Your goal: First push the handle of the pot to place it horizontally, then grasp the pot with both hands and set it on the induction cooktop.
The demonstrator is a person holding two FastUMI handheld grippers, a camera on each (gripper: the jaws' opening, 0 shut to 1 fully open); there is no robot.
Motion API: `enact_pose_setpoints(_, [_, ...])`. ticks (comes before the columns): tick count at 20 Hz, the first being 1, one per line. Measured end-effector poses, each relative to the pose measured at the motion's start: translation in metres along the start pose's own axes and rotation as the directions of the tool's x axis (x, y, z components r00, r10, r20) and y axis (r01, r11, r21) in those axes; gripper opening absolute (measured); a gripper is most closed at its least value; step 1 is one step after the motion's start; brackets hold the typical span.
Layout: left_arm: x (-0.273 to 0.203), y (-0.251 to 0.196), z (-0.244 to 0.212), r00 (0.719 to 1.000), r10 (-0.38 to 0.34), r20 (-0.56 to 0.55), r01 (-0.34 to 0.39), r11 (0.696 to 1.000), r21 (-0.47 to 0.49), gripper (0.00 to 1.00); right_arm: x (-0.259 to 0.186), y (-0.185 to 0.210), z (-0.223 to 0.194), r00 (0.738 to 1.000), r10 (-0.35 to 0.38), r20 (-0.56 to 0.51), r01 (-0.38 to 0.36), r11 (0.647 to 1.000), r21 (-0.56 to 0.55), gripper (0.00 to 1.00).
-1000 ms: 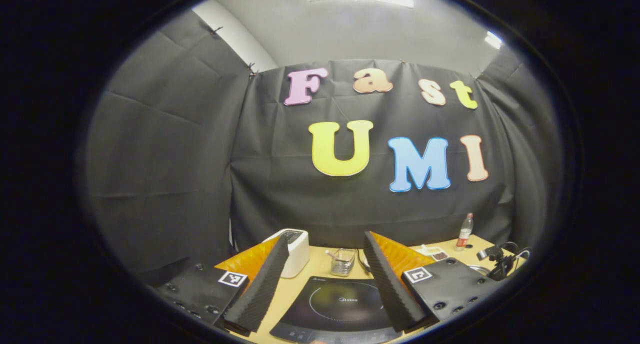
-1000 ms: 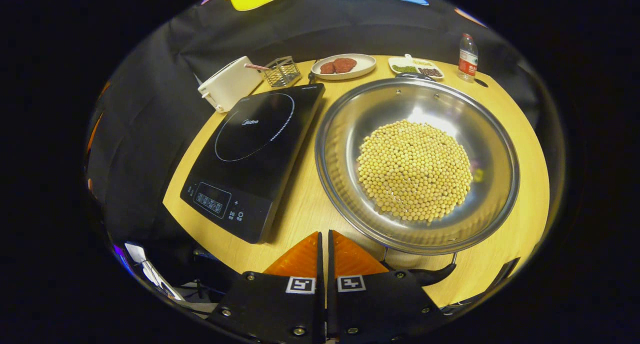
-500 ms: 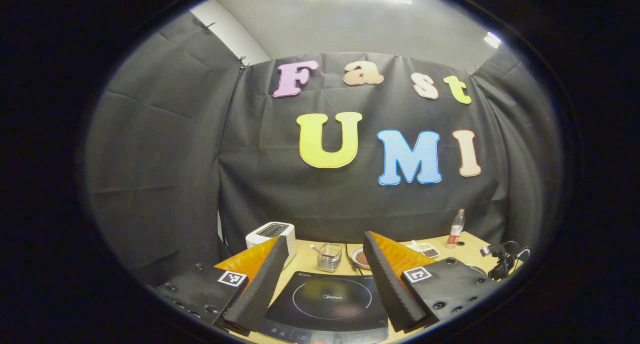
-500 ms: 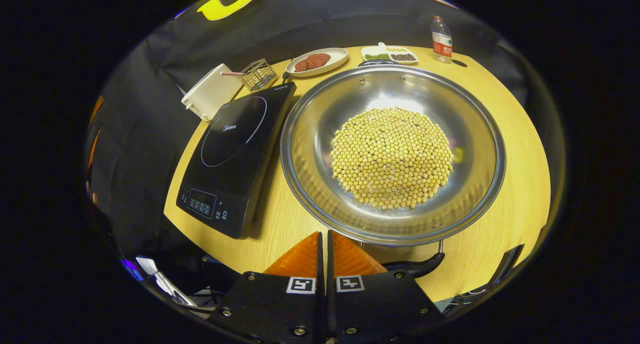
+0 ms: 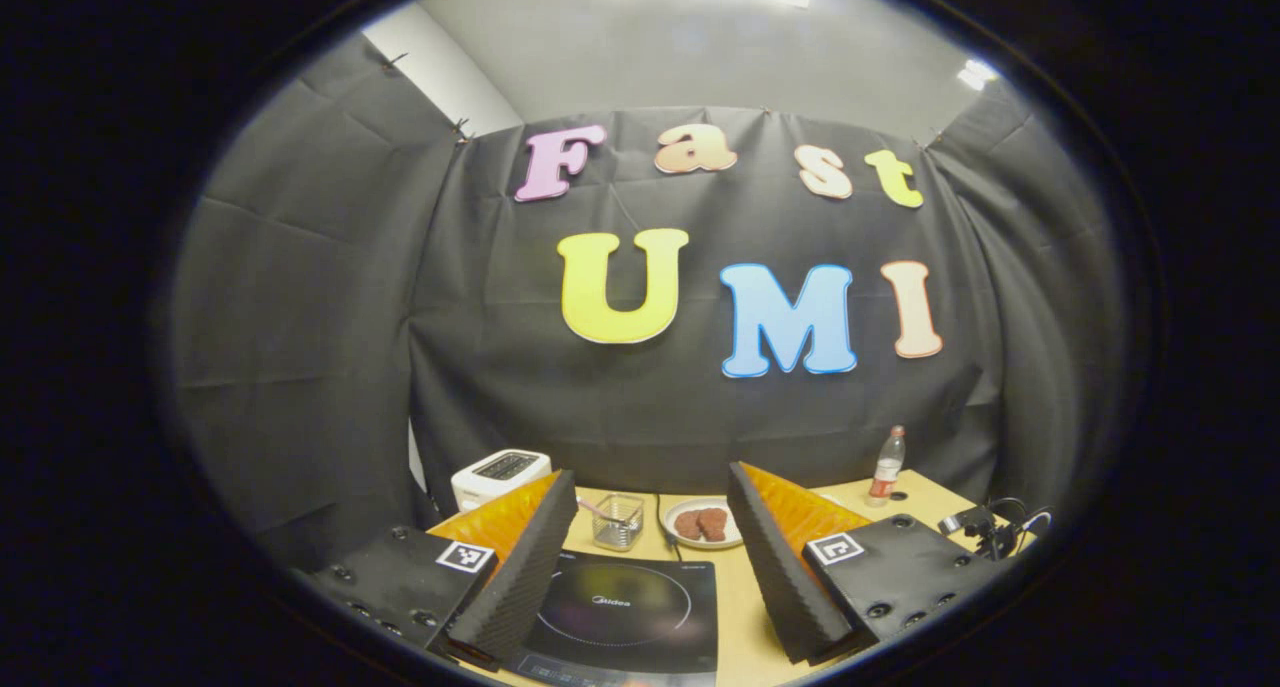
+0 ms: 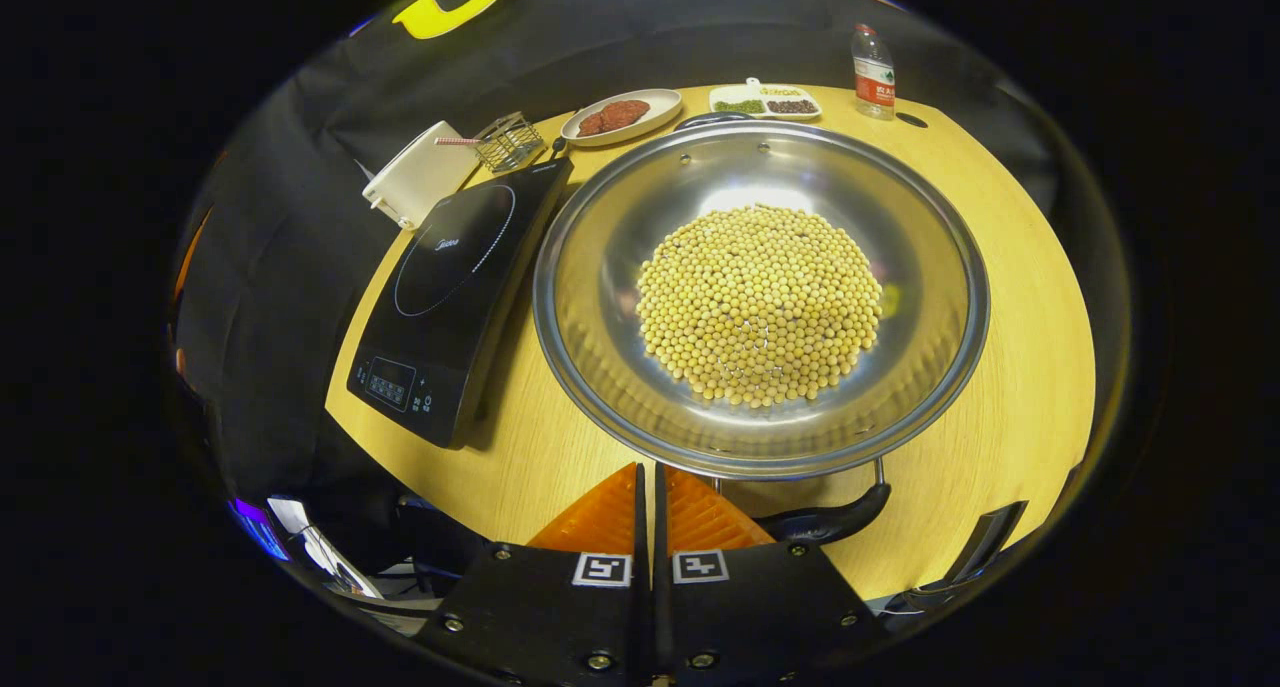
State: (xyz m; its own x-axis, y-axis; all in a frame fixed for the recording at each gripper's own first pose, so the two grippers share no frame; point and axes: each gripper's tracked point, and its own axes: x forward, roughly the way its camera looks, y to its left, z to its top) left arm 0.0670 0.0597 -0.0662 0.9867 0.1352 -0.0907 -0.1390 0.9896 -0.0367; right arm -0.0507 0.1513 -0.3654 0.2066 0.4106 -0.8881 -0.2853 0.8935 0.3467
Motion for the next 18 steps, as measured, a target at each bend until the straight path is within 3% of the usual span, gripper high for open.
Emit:
enact_pose_setpoints(12, [0.019, -0.026, 0.001, 1.0, -0.022, -0.001, 0.022, 1.0, -0.013, 1.0, -0.012, -0.061, 0.006, 0.992, -0.127, 0.013, 0.127, 0.992, -0.009, 0.01])
enact_pose_setpoints(18, [0.031, -0.044, -0.003, 0.999, -0.036, -0.009, 0.036, 0.999, -0.02, 1.0, -0.019, -0.096, 0.008, 0.975, -0.222, 0.025, 0.224, 0.97, -0.094, 0.01])
